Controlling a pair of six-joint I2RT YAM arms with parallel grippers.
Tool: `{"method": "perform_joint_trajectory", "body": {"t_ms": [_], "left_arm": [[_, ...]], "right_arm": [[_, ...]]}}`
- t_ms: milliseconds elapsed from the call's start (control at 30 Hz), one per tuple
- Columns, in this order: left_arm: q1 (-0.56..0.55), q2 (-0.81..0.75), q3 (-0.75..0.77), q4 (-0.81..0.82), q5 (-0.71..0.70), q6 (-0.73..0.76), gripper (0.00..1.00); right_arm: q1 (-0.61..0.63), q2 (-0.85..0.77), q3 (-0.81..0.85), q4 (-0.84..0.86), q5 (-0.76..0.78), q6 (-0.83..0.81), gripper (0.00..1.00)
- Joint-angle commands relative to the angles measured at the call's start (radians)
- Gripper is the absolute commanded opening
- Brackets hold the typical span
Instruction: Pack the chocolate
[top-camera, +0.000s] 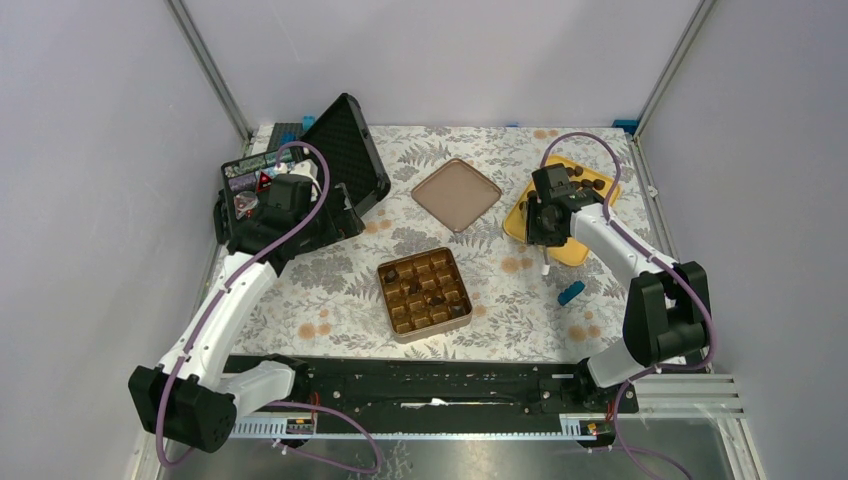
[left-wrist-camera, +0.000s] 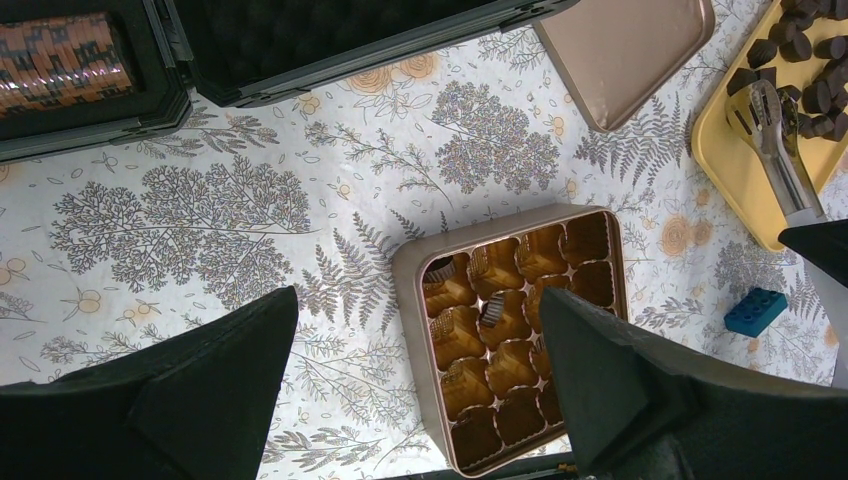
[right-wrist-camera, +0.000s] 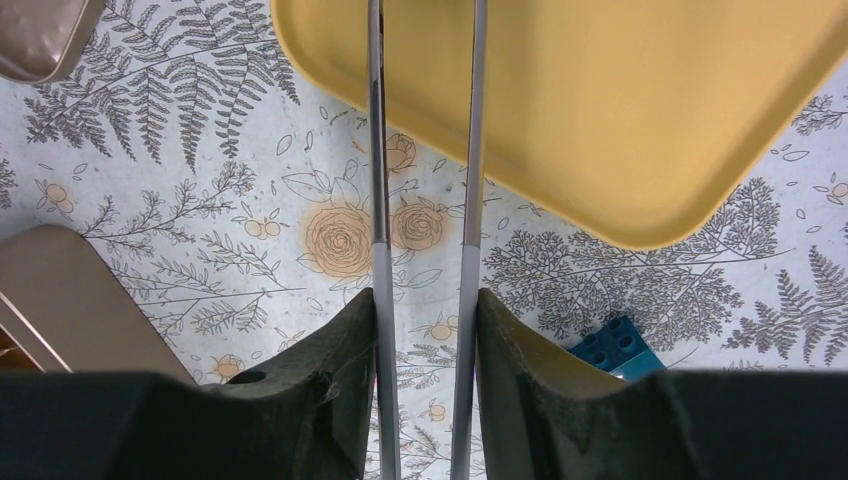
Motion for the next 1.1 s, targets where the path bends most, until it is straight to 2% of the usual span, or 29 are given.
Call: {"method": "perform_joint_trajectory", "body": {"t_ms": [0,467,767,867,1067], "left_arm": [[0.003,-0.026,0.023,0.028,-0.010,0.006,0.99],[0.003,-0.014,0.028,0.028,-0.002,0.009,0.99],[0.003,-0.008,0.038,0.028,0.002,0.008,0.99],[0.003,-0.009,0.040,0.028,0.003,0.006,0.99],[0.003,-0.013,0.043,0.026,-0.005,0.004,0.99]], "right_arm": [[-0.004,-0.019,0.051,-0.007,0.021,-0.002,0.34],[-0.003,-0.212,0.042,-0.133,0.040,0.014,0.25],[0.016,-0.346,0.115,-0.203,-0.171,-0.039,0.22],[0.084,-0.366,0.159,-0.250,-0.191,-0.053,0.22],[0.372,-0.361,0.215,-0.305,-0.177,-0.048,0.22]]}}
